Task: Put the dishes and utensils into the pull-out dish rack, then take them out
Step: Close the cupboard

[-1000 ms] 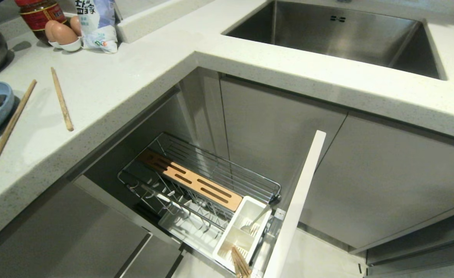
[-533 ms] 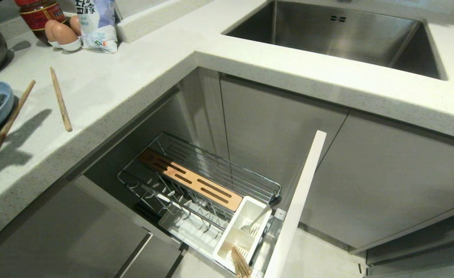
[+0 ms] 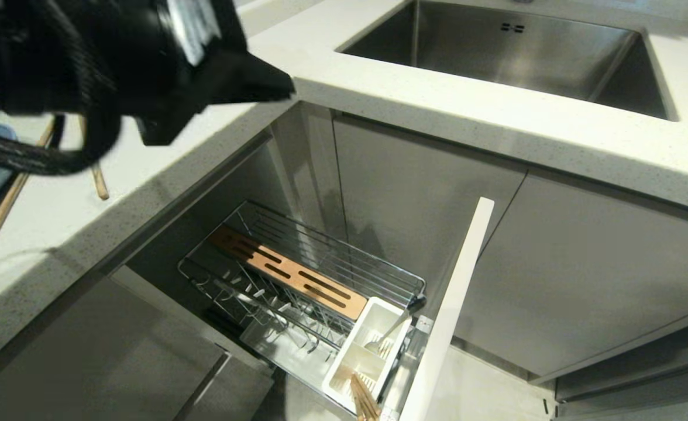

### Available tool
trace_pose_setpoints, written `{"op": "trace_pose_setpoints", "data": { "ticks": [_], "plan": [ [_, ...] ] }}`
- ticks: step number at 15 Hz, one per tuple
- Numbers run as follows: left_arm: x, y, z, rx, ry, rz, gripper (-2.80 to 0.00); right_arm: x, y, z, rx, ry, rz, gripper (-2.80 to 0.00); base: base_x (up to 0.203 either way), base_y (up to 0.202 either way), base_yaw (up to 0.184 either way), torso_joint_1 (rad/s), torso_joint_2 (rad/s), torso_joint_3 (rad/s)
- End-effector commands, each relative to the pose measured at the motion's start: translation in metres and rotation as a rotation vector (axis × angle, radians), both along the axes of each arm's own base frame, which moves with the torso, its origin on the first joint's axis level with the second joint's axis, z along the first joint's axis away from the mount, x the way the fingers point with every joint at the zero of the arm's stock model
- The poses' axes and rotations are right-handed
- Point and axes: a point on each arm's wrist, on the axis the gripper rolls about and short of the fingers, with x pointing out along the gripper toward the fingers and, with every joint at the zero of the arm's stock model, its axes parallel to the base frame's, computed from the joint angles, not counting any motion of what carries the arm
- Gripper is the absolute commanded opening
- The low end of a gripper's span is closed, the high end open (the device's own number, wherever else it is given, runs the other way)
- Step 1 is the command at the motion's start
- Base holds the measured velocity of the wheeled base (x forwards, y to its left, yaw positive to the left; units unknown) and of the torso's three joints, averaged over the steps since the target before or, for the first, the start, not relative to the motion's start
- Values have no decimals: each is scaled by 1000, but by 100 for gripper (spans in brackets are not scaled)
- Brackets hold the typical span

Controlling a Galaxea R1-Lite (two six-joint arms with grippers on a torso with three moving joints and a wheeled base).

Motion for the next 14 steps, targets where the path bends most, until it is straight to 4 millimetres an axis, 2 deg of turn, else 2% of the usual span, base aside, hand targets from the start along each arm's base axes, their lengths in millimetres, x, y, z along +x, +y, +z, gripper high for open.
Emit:
{"op": "trace_pose_setpoints", "data": {
  "ticks": [1, 4, 7, 10, 14],
  "plan": [
    [7, -54, -37, 124, 98, -84, -280, 0, 0, 0, 0, 0, 0, -280, 0, 0, 0, 0, 0, 0],
    [-6, -103, -78, 244, 232, -202, -280, 0, 0, 0, 0, 0, 0, -280, 0, 0, 0, 0, 0, 0],
    [-16, -133, -109, 306, 361, -313, -280, 0, 0, 0, 0, 0, 0, -280, 0, 0, 0, 0, 0, 0],
    [-19, -146, -128, 357, 429, -352, -280, 0, 0, 0, 0, 0, 0, -280, 0, 0, 0, 0, 0, 0],
    [-16, -154, -145, 418, 460, -346, -280, 0, 0, 0, 0, 0, 0, -280, 0, 0, 0, 0, 0, 0]
  ]
}}
